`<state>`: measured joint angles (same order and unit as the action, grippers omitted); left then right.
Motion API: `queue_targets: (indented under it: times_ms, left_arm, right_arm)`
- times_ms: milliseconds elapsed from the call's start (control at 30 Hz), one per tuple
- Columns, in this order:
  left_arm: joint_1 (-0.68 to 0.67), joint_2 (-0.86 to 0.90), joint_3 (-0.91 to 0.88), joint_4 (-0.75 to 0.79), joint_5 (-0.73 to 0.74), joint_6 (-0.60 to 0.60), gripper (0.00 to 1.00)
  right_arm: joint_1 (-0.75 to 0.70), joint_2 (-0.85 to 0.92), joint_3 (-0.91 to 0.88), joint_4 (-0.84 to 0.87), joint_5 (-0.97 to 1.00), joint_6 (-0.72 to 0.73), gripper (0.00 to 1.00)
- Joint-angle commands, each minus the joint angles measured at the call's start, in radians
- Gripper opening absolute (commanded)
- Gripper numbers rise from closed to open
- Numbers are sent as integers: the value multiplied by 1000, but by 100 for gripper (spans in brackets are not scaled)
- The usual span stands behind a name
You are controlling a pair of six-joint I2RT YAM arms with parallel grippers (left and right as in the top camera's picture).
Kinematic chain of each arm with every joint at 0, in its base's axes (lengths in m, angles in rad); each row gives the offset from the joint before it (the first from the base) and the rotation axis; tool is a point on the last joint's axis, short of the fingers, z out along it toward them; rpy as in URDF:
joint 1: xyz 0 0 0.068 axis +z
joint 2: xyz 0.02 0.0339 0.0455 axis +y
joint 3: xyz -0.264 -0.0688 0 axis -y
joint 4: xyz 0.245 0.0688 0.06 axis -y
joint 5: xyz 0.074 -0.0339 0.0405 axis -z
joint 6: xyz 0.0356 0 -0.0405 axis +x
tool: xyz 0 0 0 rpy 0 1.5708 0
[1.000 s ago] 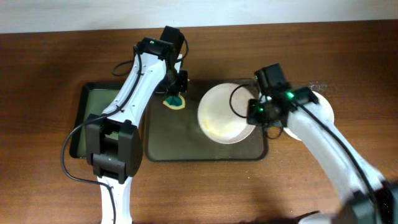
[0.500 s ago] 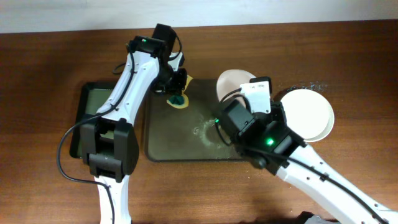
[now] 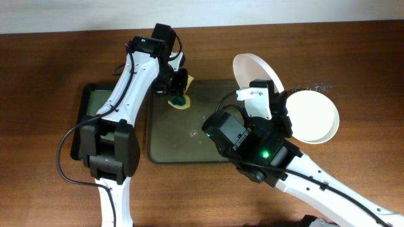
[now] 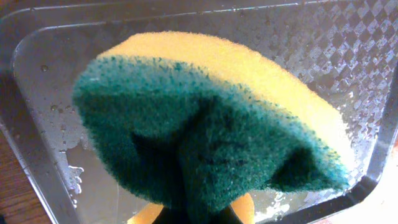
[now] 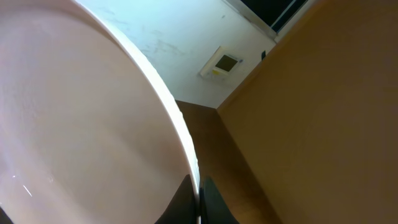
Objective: Clean dirty plates on tray and stack at the side
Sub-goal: 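Lift the plate with right gripper and stack it on the pile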
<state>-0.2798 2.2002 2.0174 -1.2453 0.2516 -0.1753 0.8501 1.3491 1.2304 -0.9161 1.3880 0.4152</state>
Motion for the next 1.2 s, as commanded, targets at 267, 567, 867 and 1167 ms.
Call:
queue_targets:
  times_ms: [267,567,867,1167]
  left_arm:
    - [1,-5,11,2,14,32,0]
    - [1,-5,11,3,5,35,0]
    - [2,-5,12,3,-16,35,0]
    - [144,-5,304,-254,-172,71,0]
  right_arm:
    - [-540,78,13,-7,-1328,-39,4]
    - [-1165,280,13,-60,-1541,-64,4]
    - [-1363,484,14,-11,-1535,-87,5]
    - [-1310,451,299,-275,-1554,-178,47]
